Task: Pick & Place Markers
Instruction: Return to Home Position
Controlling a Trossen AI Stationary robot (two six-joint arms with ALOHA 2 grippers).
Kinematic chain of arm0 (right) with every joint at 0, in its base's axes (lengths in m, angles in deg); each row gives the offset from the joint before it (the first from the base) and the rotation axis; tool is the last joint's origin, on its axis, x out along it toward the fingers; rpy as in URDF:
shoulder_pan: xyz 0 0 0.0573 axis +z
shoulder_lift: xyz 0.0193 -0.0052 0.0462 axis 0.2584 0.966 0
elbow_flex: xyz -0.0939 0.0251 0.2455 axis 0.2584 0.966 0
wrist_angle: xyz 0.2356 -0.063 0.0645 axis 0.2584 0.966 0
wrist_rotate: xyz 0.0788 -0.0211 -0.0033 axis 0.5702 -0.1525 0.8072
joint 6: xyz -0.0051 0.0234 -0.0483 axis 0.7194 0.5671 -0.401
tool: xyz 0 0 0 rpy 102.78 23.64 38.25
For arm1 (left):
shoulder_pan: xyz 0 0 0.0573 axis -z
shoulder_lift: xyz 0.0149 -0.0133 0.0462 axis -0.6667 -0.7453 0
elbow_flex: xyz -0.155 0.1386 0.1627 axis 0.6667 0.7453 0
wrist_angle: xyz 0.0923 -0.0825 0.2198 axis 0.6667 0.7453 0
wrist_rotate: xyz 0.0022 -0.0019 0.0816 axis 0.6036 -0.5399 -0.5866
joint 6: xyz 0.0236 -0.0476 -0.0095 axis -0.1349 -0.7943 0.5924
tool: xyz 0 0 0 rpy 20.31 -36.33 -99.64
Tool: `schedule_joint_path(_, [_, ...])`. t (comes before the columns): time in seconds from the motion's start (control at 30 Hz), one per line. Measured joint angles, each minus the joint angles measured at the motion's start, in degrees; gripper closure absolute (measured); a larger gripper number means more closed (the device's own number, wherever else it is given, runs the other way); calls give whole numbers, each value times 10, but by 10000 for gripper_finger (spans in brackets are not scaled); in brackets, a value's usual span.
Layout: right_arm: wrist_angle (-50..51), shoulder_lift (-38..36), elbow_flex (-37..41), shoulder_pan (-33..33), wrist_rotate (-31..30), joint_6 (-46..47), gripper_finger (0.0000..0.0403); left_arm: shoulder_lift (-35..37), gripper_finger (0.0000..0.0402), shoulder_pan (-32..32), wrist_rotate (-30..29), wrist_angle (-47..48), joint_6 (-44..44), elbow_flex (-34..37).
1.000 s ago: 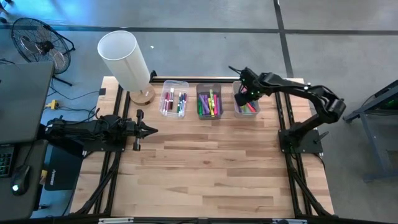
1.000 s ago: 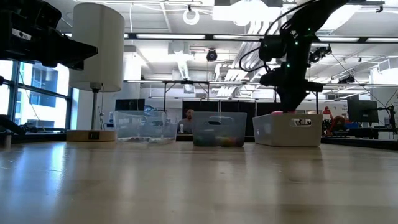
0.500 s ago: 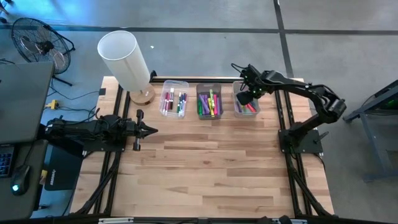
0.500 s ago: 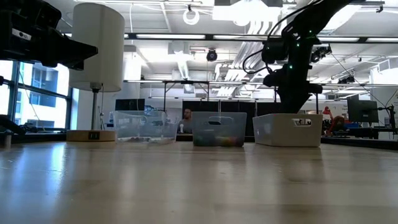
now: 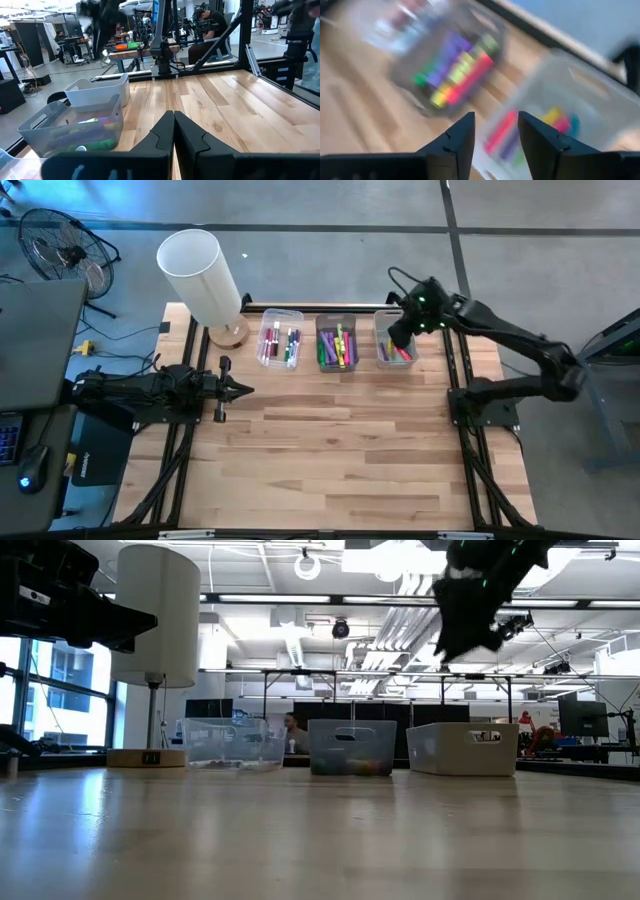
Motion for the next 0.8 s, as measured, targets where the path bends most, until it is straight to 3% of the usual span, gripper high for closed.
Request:
schedule_joint_path(0.17, [-144, -98, 41, 106, 1, -5, 288, 0, 400, 0, 0, 0, 0, 0])
schedule_joint_path(0.3, [-346, -156, 149, 231, -43, -11, 331, 0, 400, 0, 0, 0, 0, 0])
schedule_joint_path(0.4, [-450, -179, 233, 302, -77, -79, 367, 0, 400, 0, 0, 0, 0, 0])
schedule_joint_path(0.5, [-465, -200, 296, 342, -78, -146, 396, 0, 400, 0, 0, 0, 0, 0])
schedule_joint_path(0.8, [-476, -314, 432, 359, -96, -2, 401, 0, 400, 0, 0, 0, 0, 0])
